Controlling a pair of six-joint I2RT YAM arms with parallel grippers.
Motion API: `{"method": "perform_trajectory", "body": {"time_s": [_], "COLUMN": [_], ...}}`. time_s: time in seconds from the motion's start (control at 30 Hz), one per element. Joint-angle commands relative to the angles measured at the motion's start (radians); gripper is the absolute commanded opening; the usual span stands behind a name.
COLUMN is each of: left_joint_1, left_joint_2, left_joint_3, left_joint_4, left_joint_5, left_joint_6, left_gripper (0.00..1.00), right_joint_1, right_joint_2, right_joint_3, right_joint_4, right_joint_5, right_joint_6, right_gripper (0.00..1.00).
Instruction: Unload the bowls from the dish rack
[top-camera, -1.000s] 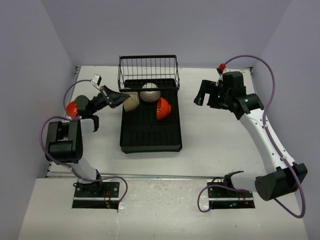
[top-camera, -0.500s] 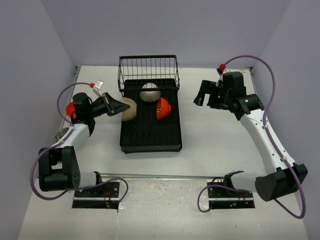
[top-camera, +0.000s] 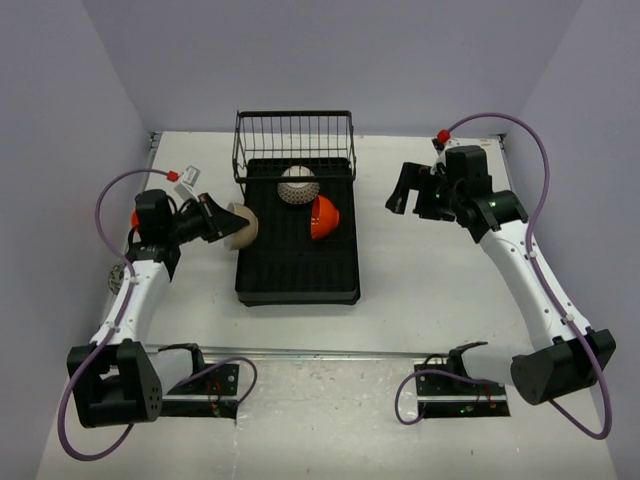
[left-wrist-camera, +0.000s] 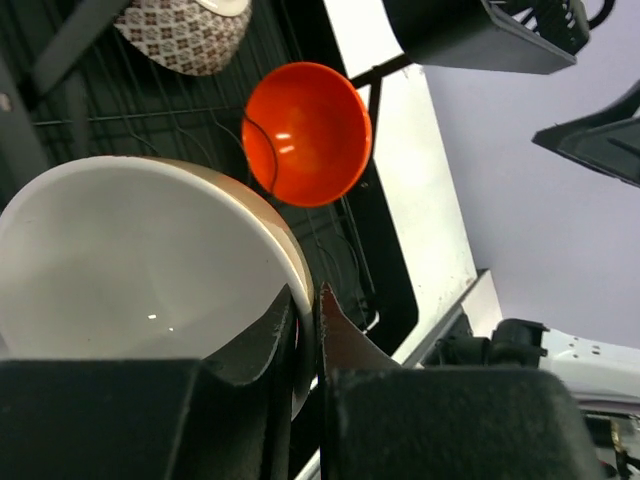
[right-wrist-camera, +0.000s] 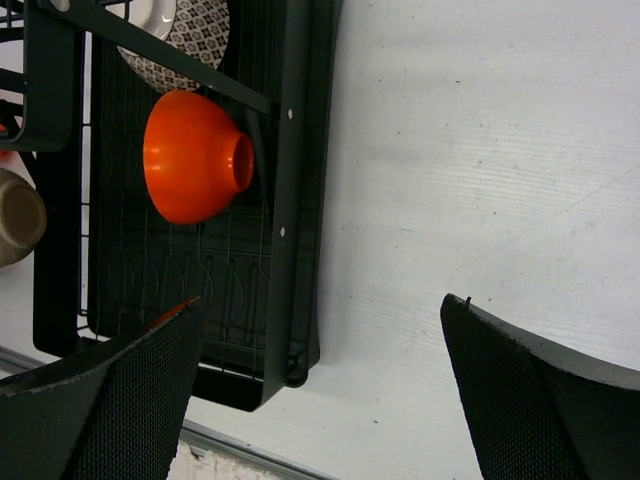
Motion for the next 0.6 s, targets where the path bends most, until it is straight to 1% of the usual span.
{"method": "perform_trajectory", "body": {"time_s": [0.0, 0.2, 0.3, 0.37, 0.4, 0.43, 0.5, 0.57], "left_joint_1": [0.029, 0.035, 0.046, 0.054, 0.054, 0.055, 0.055, 0.055], "left_joint_2": [-0.027, 0.014, 0.023, 0.036, 0.052, 0.063, 0.085, 0.114], "left_joint_3": [0.061, 0.088, 0.133, 0.189, 0.212, 0.267, 0.320, 0.396], "left_joint_4": [-0.021, 0.039, 0.031, -0.012, -0.071, -0.107, -0.197, -0.295], "left_joint_5": [-0.031, -0.005, -0.039, -0.083, -0.109, -0.173, -0.243, -0.456], "left_joint_6": [0.068, 0.030, 0.034, 0.076, 0.099, 0.144, 0.182, 0.215], "left_gripper": [0.00, 0.00, 0.00, 0.00, 0.00, 0.00, 0.00, 0.00], "right_joint_1": [0.006, 0.006, 0.006, 0.006, 0.006, 0.006, 0.006, 0.006], "right_joint_2": [-0.023, -0.019, -0.017, -0.013, -0.011, -0.007, -0.004, 0.000], "right_joint_3": [0.011, 0.009, 0.011, 0.012, 0.014, 0.015, 0.018, 0.023], "right_joint_4": [0.018, 0.019, 0.018, 0.018, 0.018, 0.018, 0.018, 0.016], "right_joint_5": [-0.030, -0.035, -0.035, -0.033, -0.033, -0.033, -0.033, -0.033], "right_joint_6": [-0.007, -0.003, -0.003, -0.003, -0.003, -0.003, -0.003, -0.002], "right_gripper": [0.99, 0.99, 0.99, 0.99, 0.99, 0.99, 0.99, 0.99]}}
